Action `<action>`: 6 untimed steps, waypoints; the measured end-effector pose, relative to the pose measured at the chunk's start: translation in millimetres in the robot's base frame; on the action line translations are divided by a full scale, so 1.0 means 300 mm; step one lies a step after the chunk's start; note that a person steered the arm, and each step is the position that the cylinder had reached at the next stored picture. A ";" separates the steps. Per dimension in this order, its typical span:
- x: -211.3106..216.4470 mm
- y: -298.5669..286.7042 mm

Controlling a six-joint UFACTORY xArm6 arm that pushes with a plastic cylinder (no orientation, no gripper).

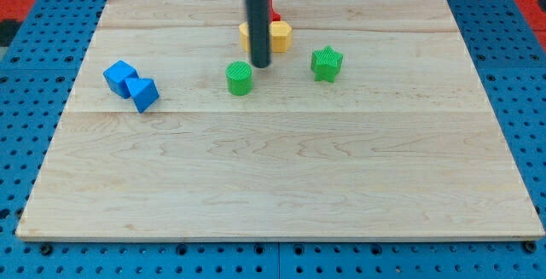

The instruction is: Push the green circle into the blue blocks

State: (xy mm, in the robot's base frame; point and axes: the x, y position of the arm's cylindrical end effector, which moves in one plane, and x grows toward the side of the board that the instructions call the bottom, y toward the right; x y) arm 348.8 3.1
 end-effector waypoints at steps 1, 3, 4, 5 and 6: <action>0.079 0.093; 0.123 -0.436; 0.104 -0.402; 0.140 -0.131; 0.269 0.244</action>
